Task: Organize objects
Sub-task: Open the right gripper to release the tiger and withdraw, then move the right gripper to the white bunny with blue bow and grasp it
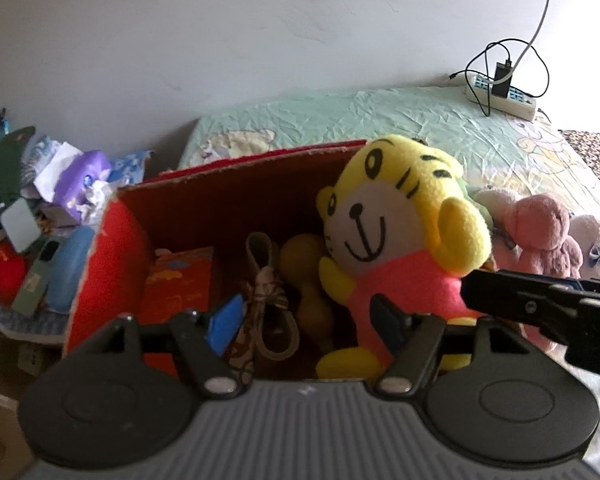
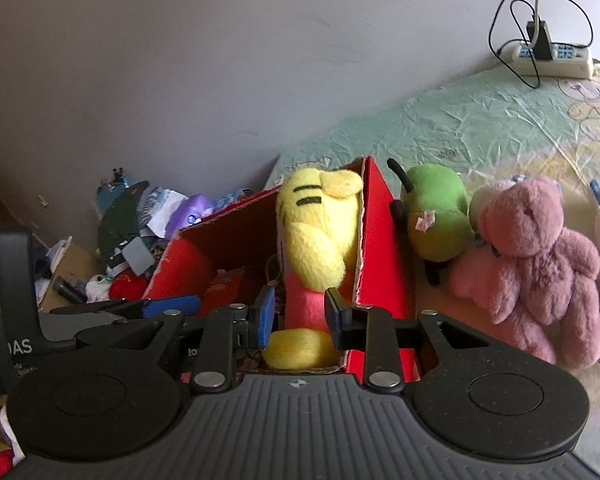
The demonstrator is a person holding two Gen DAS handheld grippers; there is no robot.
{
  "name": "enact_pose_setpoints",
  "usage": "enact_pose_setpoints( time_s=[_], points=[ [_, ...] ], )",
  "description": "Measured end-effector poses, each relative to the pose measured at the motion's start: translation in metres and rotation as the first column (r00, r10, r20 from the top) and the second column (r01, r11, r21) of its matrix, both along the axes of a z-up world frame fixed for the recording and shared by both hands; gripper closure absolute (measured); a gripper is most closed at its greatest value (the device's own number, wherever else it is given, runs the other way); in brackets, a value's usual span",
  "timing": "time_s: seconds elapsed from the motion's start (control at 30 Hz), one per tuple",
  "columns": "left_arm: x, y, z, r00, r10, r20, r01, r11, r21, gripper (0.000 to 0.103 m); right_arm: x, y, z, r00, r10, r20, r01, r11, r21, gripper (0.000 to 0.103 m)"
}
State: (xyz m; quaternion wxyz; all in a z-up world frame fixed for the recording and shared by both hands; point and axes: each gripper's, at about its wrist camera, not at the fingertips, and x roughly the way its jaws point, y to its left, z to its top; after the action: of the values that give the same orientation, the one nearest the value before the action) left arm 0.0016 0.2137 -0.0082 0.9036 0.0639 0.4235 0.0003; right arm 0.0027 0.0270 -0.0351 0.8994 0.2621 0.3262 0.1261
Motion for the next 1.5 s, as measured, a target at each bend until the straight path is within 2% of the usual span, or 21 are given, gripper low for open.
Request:
enact_pose_setpoints(
  time_s=[0.27, 0.63, 0.87, 1.17, 1.3, 1.5],
  points=[
    [-0.012, -0.028, 0.028, 0.998, 0.034, 0.046, -0.034, 0.999, 0.006, 0.028, -0.01, -0.036, 0.006, 1.0, 0.01, 0.016, -0.011, 1.0, 0.01, 0.072],
    [-0.017, -0.09, 0.04, 0.998, -0.011, 0.058, 0.014, 0.999, -0.04, 0.028, -0.027, -0.097, -0.004, 1.0, -0.022, -0.011, 0.022, 1.0, 0.016, 0.072],
    [-0.011, -0.137, 0.031, 0.997, -0.067, 0.032, 0.069, 0.996, -0.051, 0.028, -0.039, -0.14, -0.014, 0.997, -0.069, -0.04, 0.07, 0.997, 0.028, 0.072],
    [-0.002, -0.195, 0.003, 0.984, -0.175, -0.018, 0.173, 0.983, -0.068, 0.03, -0.051, -0.189, -0.034, 0.986, -0.133, -0.099, 0.136, 0.99, 0.023, 0.072],
    [0.005, -0.212, -0.01, 0.974, -0.222, -0.052, 0.215, 0.969, -0.12, 0.03, -0.053, -0.21, -0.045, 0.978, -0.164, -0.131, 0.169, 0.985, 0.034, 0.072],
    [0.012, -0.234, -0.022, 0.954, -0.294, -0.055, 0.28, 0.942, -0.187, 0.032, -0.051, -0.235, -0.059, 0.965, -0.197, -0.17, 0.207, 0.977, 0.045, 0.072]
  ],
)
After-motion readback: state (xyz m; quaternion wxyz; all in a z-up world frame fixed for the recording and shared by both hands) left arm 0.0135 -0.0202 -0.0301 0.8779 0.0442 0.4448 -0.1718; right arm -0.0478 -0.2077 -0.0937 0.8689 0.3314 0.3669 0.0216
